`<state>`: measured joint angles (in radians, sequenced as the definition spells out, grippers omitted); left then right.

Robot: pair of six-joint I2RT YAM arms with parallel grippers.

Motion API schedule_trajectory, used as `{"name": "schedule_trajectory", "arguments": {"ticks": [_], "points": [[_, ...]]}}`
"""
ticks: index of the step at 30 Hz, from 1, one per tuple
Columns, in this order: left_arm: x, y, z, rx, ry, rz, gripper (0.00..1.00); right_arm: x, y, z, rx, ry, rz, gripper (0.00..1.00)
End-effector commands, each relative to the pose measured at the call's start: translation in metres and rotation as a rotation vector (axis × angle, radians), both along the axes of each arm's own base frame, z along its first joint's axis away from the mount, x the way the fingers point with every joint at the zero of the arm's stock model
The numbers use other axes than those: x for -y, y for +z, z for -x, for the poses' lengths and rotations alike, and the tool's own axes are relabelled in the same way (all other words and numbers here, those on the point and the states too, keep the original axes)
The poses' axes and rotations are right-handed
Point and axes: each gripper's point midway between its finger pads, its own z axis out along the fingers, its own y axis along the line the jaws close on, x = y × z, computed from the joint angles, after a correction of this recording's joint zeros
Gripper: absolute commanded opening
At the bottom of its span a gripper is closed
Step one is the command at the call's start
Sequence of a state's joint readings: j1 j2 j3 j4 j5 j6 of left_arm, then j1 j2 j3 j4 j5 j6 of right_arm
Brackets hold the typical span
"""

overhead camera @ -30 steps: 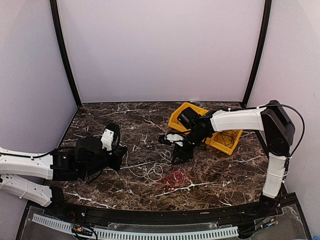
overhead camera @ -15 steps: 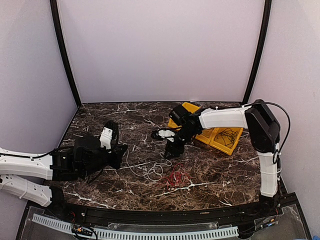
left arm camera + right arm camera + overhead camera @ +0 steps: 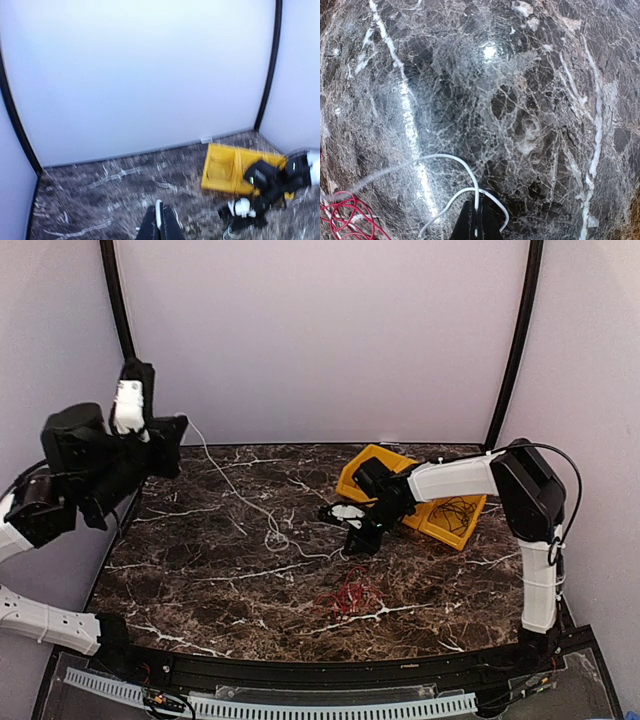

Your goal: Untangle the cables

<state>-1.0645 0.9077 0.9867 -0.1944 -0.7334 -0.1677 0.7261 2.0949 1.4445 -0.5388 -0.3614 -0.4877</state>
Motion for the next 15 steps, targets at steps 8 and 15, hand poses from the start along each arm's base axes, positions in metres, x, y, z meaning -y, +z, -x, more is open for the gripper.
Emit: {"name": "schedule_trajectory", "arguments": {"ticks": [8, 15], "points": [[-0.137, 0.245, 0.039, 0.403, 0.328, -0.092, 0.00, 0.036, -0.037, 0.025, -0.058, -0.030, 0.103, 0.00], [-0.114, 0.263, 0.032, 0.443, 0.284, -0.112, 0.00, 0.036, -0.037, 0.026, -0.064, -0.029, 0.103, 0.00]]}}
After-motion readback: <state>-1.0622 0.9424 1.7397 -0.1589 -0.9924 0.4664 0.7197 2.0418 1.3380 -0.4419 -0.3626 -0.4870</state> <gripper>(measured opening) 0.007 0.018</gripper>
